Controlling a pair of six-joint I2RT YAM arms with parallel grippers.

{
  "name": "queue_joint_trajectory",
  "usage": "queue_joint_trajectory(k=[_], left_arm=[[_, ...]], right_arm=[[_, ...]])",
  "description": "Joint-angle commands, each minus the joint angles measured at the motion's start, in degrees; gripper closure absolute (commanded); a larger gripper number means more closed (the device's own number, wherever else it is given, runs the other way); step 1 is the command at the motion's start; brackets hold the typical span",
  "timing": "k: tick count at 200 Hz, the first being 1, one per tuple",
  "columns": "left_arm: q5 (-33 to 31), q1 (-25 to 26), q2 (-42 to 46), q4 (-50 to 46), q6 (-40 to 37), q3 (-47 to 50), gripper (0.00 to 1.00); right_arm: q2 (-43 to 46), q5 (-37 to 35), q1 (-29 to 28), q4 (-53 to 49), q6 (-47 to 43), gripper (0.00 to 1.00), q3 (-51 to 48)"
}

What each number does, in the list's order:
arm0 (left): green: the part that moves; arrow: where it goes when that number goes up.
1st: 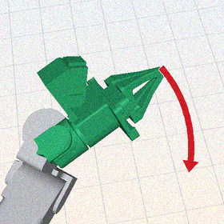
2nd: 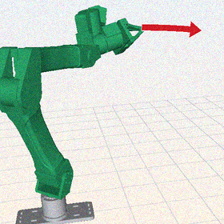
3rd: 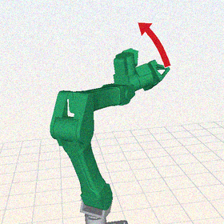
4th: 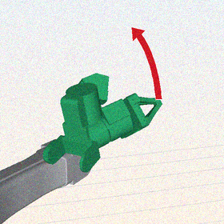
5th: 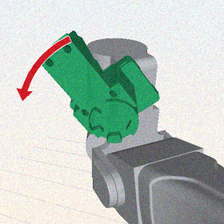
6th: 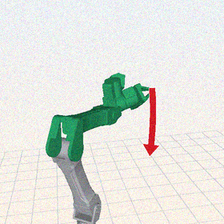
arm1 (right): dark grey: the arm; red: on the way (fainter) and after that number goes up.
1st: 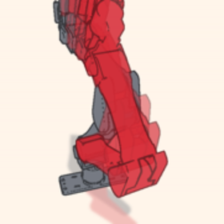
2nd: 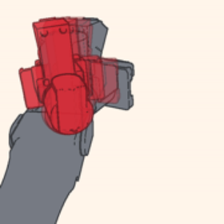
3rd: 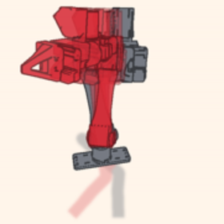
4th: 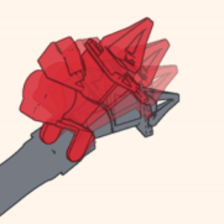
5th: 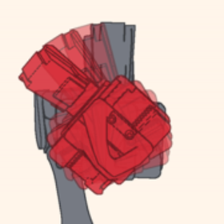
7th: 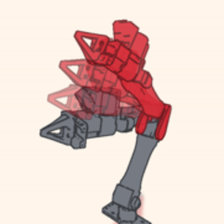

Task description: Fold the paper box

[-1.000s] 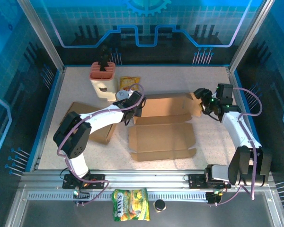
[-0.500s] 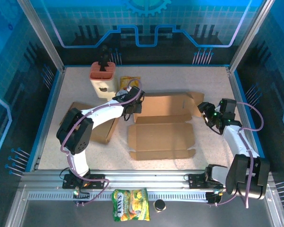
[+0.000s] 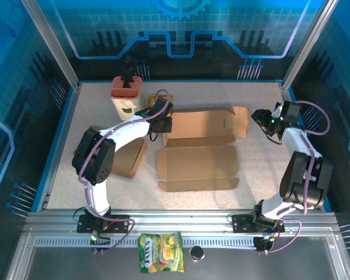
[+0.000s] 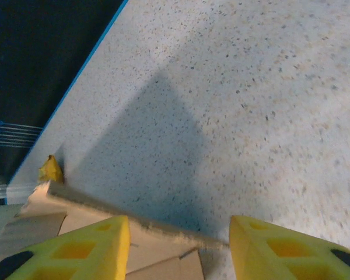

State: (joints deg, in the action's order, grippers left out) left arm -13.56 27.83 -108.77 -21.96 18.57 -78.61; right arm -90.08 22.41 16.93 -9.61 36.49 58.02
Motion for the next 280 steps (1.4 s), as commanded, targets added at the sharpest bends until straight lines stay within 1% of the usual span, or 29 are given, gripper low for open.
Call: queue_joint_trajectory(k=[1,14,39,75,117,134,171,202,258,280], left_arm=[[2.53,-0.64,-0.87,-0.90,-1.91,-2.29,1.00],[2.77,-0.76,-1.16,-1.01,-2.04,-2.59,1.00],[2.96,-0.86,-1.66,-1.09,-2.31,-3.04,1.00],[2.14,-0.98,-0.72,-1.18,-2.51,-2.29,1.00],[0.82,-1.46,3.50,-0.24,-4.60,3.05,1.00],[1.01,-2.37,5.30,0.93,-5.44,5.50,1.00],[2.28,-5.35,7.76,2.32,-7.00,8.56,1.00],[2.92,-6.64,8.97,2.91,-7.91,10.00,1.00],[3.19,-6.83,8.69,3.33,-6.87,10.86,1.00],[3.28,-6.92,8.17,3.41,-6.79,10.67,1.00]], right_arm=[[-4.48,3.23,-0.33,-4.36,-6.31,0.50,4.08],[-6.42,4.20,-0.72,-6.24,-8.16,0.51,6.61],[-7.65,5.26,-2.01,-8.32,-10.55,0.54,8.44],[-5.35,5.07,-3.09,-7.96,-10.45,0.55,6.46],[-1.42,5.07,-4.82,-7.60,-9.81,0.57,3.92],[-0.96,5.23,-4.87,-7.01,-9.88,0.57,2.93],[-3.35,6.91,-4.88,-6.56,-11.39,0.57,2.95],[-5.62,6.82,-6.40,-8.10,-12.73,0.56,4.10],[-11.56,12.09,-10.23,-7.65,-12.76,0.51,5.83],[-13.08,17.16,-10.45,-4.84,-11.69,0.52,5.73]])
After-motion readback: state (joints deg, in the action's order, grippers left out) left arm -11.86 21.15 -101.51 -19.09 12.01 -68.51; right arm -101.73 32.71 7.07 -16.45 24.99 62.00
